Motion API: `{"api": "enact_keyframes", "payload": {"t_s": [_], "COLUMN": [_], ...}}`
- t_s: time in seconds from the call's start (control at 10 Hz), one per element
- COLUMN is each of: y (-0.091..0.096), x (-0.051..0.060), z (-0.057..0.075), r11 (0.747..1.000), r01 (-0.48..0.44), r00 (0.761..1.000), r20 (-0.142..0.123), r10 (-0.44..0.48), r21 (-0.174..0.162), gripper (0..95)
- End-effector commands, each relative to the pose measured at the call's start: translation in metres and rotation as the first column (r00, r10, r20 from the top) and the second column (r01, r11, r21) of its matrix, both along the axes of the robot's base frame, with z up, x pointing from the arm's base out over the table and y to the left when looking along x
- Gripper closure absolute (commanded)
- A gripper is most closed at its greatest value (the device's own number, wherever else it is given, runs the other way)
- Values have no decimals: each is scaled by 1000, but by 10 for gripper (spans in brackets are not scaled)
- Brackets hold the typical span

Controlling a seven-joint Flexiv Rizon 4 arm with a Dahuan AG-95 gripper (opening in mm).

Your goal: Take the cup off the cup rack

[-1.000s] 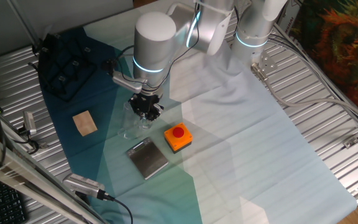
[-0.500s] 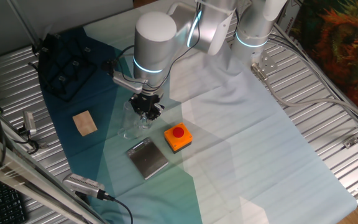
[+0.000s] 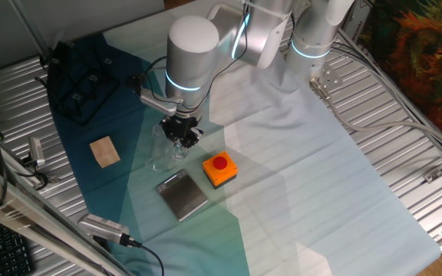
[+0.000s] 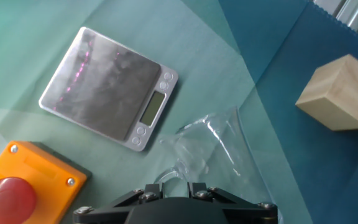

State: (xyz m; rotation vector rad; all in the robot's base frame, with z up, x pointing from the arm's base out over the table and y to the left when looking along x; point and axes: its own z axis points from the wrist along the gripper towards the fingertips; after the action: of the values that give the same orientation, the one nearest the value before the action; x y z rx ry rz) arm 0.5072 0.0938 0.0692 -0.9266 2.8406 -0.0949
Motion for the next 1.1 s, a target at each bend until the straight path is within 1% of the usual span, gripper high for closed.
{"api": "enact_keyframes", "payload": {"t_s": [0.1, 0.2, 0.3, 0.4, 0.5, 0.6, 0.7, 0.8, 0.9, 1.0, 1.1], "y": [0, 0, 0, 0, 0, 0, 0, 0, 0, 0, 0], "x": [2, 2, 2, 2, 2, 2, 2, 2, 2, 2, 2], "z": [0, 0, 0, 0, 0, 0, 0, 0, 0, 0, 0], "r11": [1000, 1000, 1000, 1000, 1000, 1000, 1000, 1000, 1000, 1000, 1000], "r01": [-15, -16, -29, -27, -21, -20, 10, 16, 16, -5, -8], "r00": [1000, 1000, 999, 998, 996, 996, 996, 996, 996, 995, 995], "r20": [-8, -12, -46, -63, -87, -90, -90, -90, -90, -97, -98], "r10": [15, 16, 29, 27, 21, 19, -11, -16, -17, 3, 6], "r21": [-7, 1, -8, 4, -5, -14, -8, -8, -8, -16, -15], "gripper": [760, 760, 760, 760, 760, 760, 760, 760, 760, 760, 760]}}
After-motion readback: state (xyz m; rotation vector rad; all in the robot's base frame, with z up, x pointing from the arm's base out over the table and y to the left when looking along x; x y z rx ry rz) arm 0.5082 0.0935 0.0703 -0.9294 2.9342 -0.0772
